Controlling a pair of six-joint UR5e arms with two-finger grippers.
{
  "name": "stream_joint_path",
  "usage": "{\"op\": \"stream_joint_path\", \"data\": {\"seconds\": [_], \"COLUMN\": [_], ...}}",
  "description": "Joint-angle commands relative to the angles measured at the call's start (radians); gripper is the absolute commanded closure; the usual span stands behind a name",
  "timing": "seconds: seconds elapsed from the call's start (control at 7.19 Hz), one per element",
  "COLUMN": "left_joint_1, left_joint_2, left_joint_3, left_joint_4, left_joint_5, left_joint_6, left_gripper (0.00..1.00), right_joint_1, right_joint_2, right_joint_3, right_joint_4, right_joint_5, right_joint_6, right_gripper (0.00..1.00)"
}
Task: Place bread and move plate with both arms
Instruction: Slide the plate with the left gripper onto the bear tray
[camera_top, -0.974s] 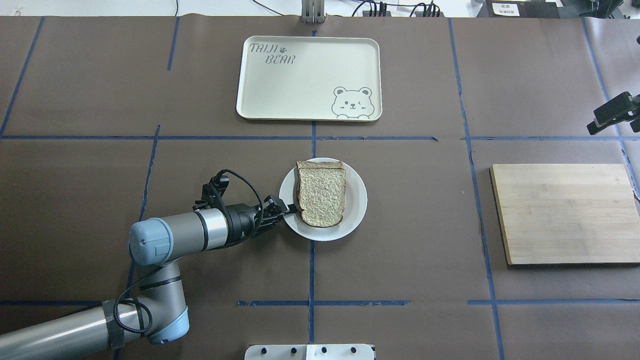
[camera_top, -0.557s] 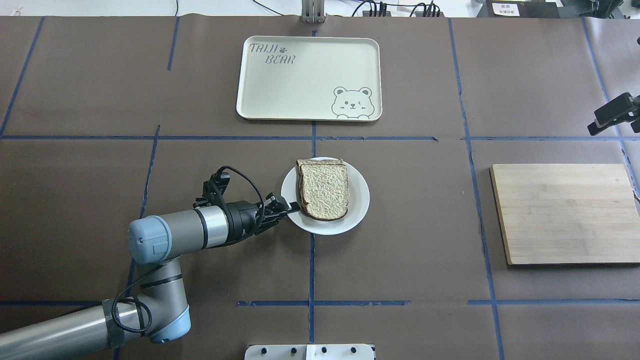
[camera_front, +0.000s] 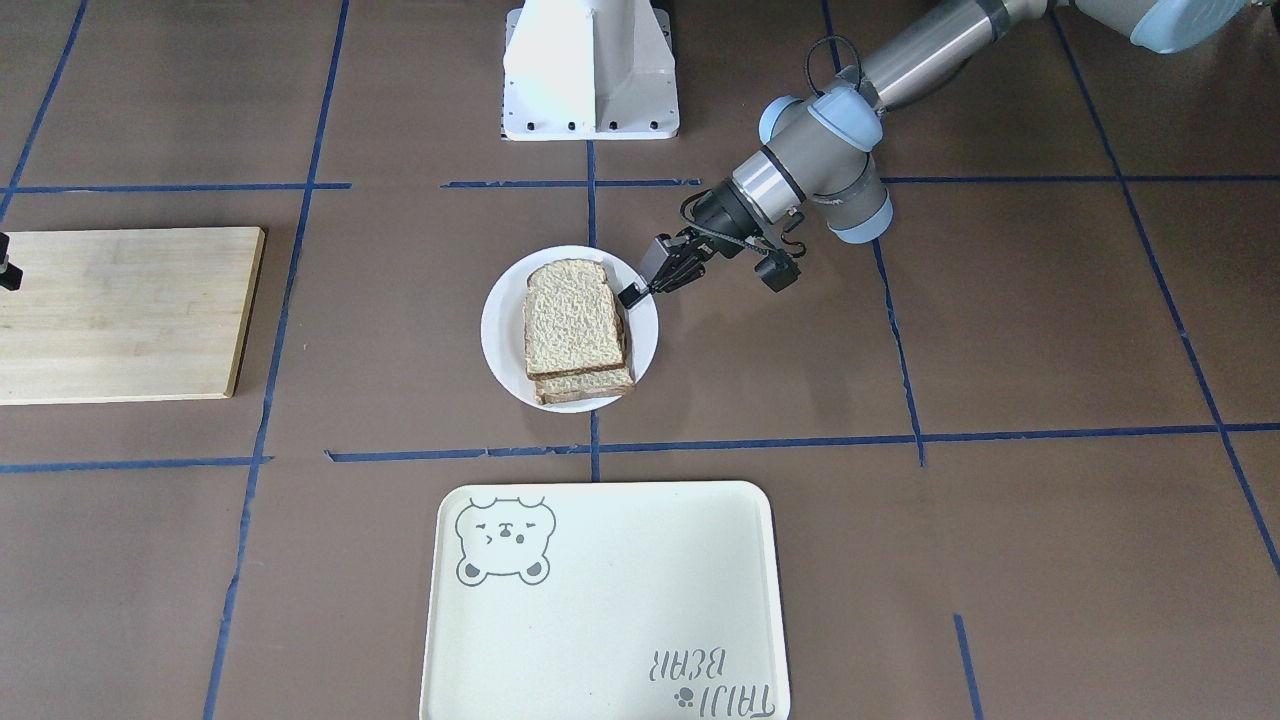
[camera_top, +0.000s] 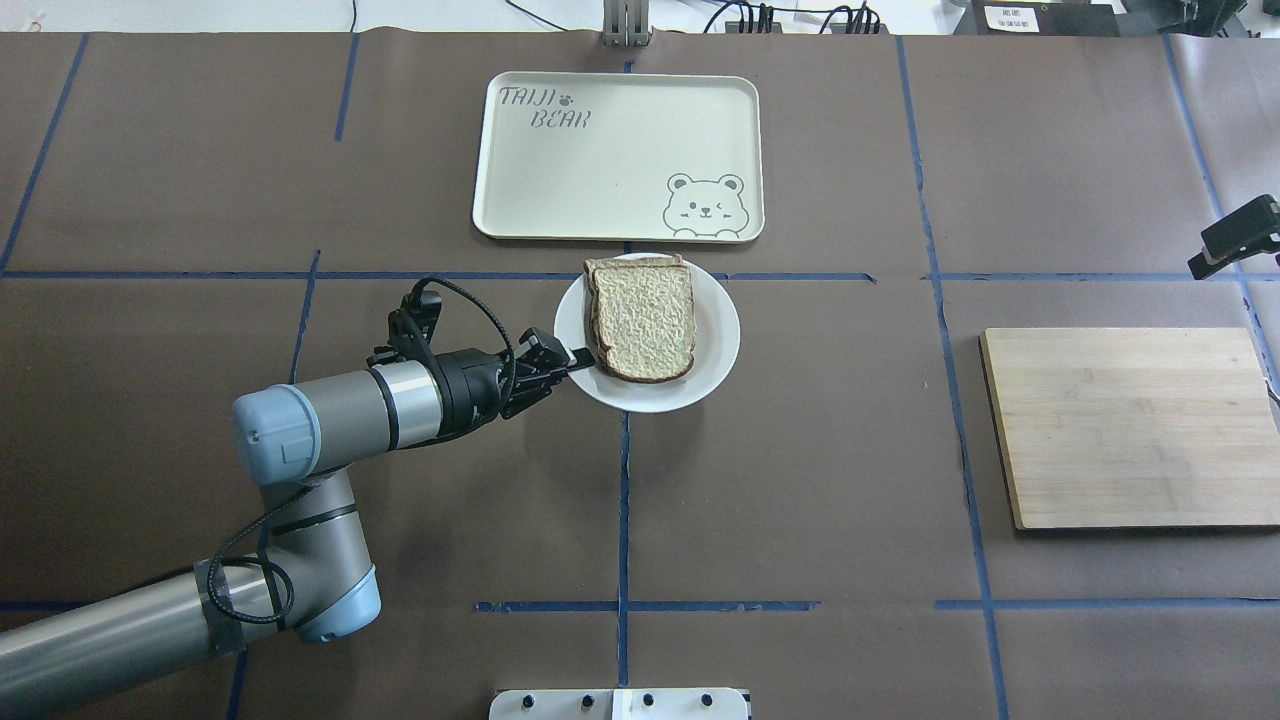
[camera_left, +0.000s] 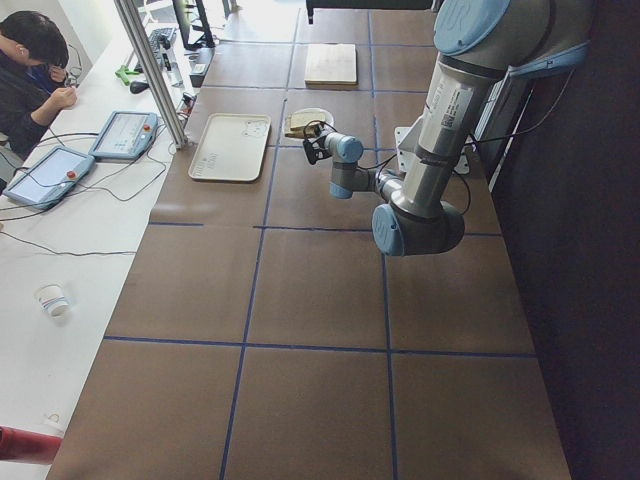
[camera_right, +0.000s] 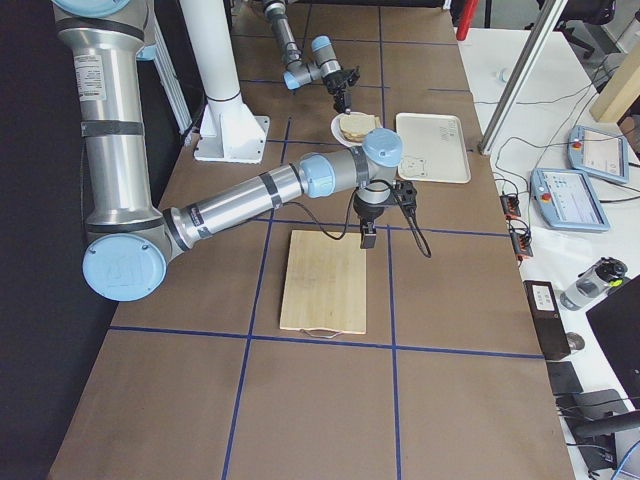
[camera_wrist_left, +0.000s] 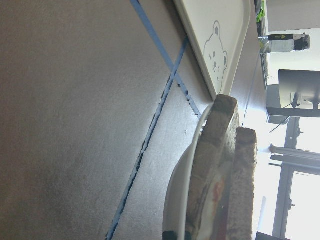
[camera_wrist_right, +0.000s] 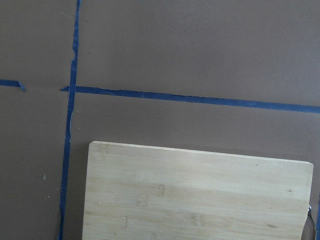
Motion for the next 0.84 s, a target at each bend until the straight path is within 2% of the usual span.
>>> {"op": "stream_joint_path", "data": {"seconds": [0.0, 0.14, 0.28, 0.56, 0.7], "left_joint_1": [-0.073, -0.115, -0.152, -0.209, -0.231], "left_joint_2": [-0.055, -0.134, -0.206, -0.345, -0.394], "left_joint_3": [0.037, 0.083, 0.170, 0.412, 0.483], "left_joint_4": [0.056, 0.153, 0.203, 0.206, 0.206], "left_joint_5": [0.001, -0.001, -0.001, -0.001, -0.001], "left_joint_6": [-0.036, -0.045, -0.087, -0.142, -0.203], "left_gripper": [1.00, 1.00, 1.00, 1.00, 1.00], "right_joint_1": [0.050, 0.086, 0.098, 0.100, 0.100], "right_joint_2": [-0.045, -0.056, -0.059, -0.057, -0.057], "right_joint_3": [-0.001, -0.004, -0.004, -0.004, -0.004], "right_joint_4": [0.000, -0.002, -0.002, -0.002, -0.002], "right_joint_5": [-0.001, -0.001, 0.002, 0.002, 0.001], "right_joint_6": [-0.092, -0.158, -0.162, -0.157, -0.156], "right_gripper": [0.00, 0.00, 0.00, 0.00, 0.00]}}
